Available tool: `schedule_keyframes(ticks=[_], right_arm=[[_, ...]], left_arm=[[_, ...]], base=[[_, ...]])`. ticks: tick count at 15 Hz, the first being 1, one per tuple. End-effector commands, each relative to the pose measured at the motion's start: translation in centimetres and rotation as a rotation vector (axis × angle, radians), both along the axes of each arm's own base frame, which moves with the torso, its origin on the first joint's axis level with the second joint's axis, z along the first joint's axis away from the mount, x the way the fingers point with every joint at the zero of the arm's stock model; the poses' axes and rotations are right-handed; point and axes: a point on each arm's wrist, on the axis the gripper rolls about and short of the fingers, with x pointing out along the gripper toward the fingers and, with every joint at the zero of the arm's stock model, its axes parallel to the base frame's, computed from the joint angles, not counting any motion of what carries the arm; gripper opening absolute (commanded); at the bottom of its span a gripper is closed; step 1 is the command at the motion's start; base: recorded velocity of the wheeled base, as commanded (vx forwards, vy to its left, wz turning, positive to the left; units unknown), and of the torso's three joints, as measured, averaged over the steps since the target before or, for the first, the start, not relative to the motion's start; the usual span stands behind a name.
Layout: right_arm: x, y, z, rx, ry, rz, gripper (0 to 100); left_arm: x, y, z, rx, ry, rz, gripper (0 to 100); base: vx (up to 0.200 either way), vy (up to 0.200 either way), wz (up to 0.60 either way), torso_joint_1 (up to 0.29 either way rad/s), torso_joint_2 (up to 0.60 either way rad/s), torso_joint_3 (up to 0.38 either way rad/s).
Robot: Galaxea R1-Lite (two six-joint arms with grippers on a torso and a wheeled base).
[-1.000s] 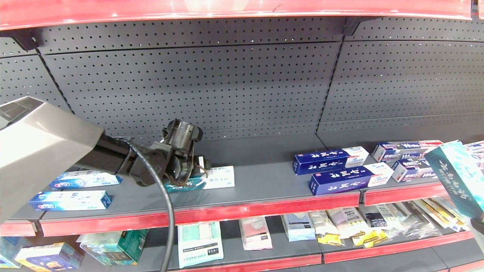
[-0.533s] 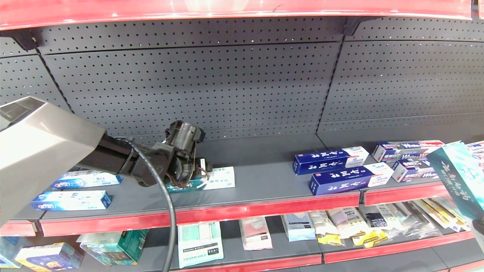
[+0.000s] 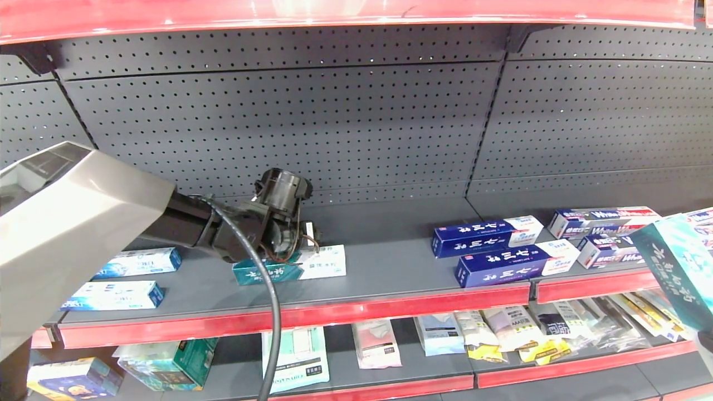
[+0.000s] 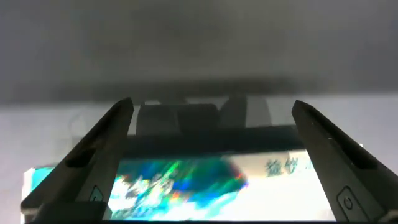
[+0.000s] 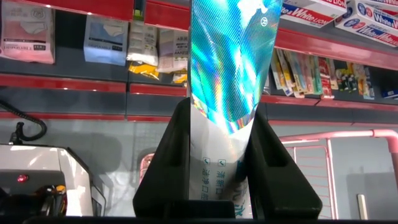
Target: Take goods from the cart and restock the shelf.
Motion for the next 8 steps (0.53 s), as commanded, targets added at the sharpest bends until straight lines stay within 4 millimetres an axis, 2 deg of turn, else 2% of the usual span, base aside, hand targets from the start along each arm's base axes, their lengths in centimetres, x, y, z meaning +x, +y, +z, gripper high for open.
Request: schedule_keyframes(ticks=[1, 8], right_arm=[[-0.04, 0.0, -0.17, 0.0, 0.005, 0.0, 0], [-0.15, 0.0, -0.53, 0.001, 0.017, -0.001, 0]], left_arm=[[-0.07, -0.59, -0.98, 0.02, 0.038, -0.013, 100], [-0.11, -0.96, -1.29, 0.027, 0.073, -0.027, 100]], base=[[0.0, 0.0, 0.0, 0.0, 0.0, 0.0], [0.0, 0.0, 0.0, 0.0, 0.0, 0.0]])
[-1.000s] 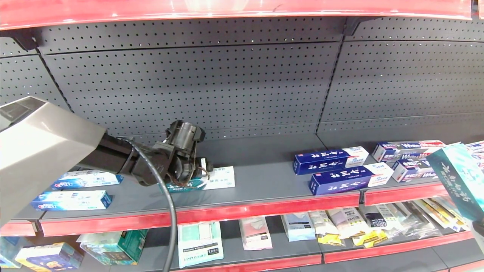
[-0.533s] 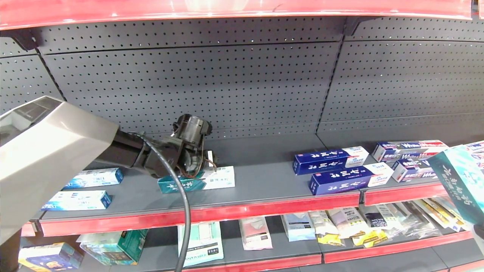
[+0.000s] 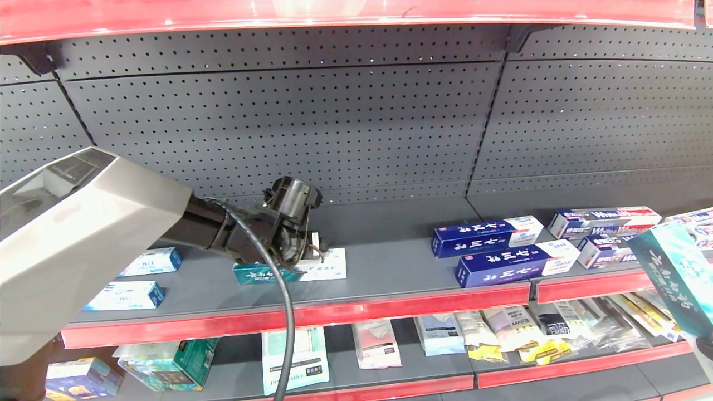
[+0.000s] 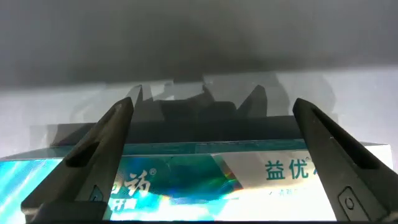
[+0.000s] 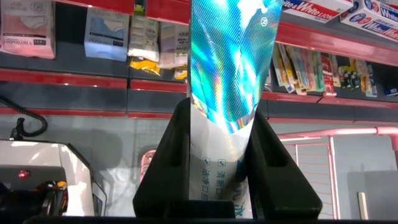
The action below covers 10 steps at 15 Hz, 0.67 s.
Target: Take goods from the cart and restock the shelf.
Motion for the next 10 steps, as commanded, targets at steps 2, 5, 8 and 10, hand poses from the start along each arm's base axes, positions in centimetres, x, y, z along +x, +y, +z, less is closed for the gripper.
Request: schedule_keyframes(ticks=[2, 5, 8, 10], right_arm=[[0.01, 0.0, -0.02, -0.002, 0.001, 0.0, 0], [-0.13, 0.0, -0.28, 0.0, 0.007, 0.0, 0], [-0.76, 0.02, -0.75, -0.002, 0.005, 0.0, 0], [-0.95, 0.02, -0.89, -0.002, 0.003, 0.0, 0]], left_arm=[[0.01, 0.02, -0.07, 0.001, 0.002, 0.001, 100], [-0.15, 0.09, -0.16, 0.001, 0.013, -0.006, 100], [-0.16, 0.24, -0.25, 0.004, 0.018, -0.003, 100], [-0.3, 0.31, -0.2, 0.013, 0.036, -0.003, 100]], base=[[0.0, 0.0, 0.0, 0.0, 0.0, 0.0], [0.0, 0.0, 0.0, 0.0, 0.0, 0.0], [0.0, 0.0, 0.0, 0.0, 0.0, 0.0], [0.0, 0.0, 0.0, 0.0, 0.0, 0.0]])
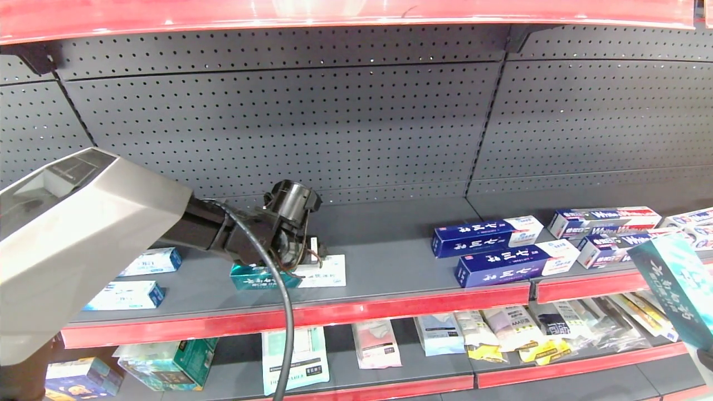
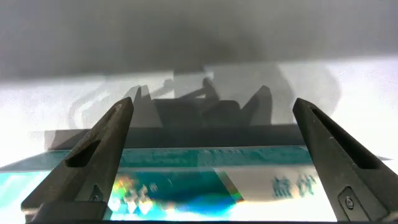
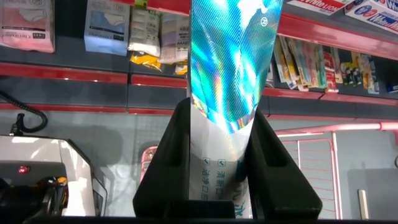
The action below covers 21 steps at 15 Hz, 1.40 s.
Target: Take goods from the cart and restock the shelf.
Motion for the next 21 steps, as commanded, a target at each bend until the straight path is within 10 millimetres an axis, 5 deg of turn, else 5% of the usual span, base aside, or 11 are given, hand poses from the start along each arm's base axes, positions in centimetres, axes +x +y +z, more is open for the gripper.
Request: schedule_keyframes(ticks=[1, 13, 21], right_arm=[[-0.2, 0.0, -0.1, 0.0, -0.005, 0.0, 0], [-0.2, 0.0, -0.1, -0.001, -0.008, 0.0, 0], [-0.7, 0.0, -0.3, -0.012, -0.016, 0.005, 0]], left_arm=[[0.0, 0.0, 0.4, -0.002, -0.004, 0.002, 100], [-0.1, 0.5, 2.2, 0.018, 0.041, -0.002, 100], [-0.1, 0.5, 1.8, 0.02, 0.079, -0.045, 100]], base=[[0.0, 0.0, 0.0, 0.0, 0.0, 0.0], [0.0, 0.0, 0.0, 0.0, 0.0, 0.0], [0.0, 0.0, 0.0, 0.0, 0.0, 0.0]])
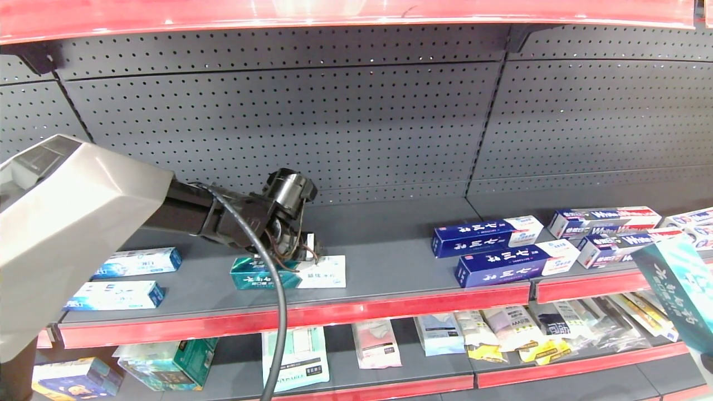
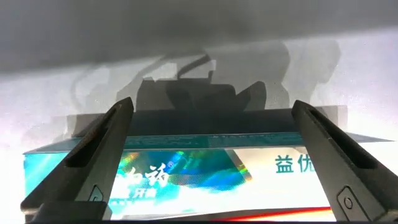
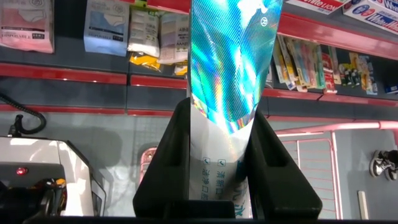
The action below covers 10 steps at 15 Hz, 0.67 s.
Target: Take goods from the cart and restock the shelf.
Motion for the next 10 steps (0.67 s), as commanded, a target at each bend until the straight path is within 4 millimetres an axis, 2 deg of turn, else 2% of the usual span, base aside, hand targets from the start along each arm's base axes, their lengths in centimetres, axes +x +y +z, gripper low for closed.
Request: schedule_keyframes(ticks=[1, 10], right_arm=[[-0.17, 0.0, 0.02, -0.003, -0.008, 0.001, 0], [-0.18, 0.0, -0.03, -0.01, -0.005, 0.004, 0]], left_arm=[[-0.04, -0.03, -0.27, -0.005, 0.011, -0.006, 100], [-0.02, 0.48, -0.48, -0.008, 0.036, -0.003, 100]], base=[[0.0, 0.0, 0.0, 0.0, 0.0, 0.0], [0.0, 0.0, 0.0, 0.0, 0.0, 0.0]])
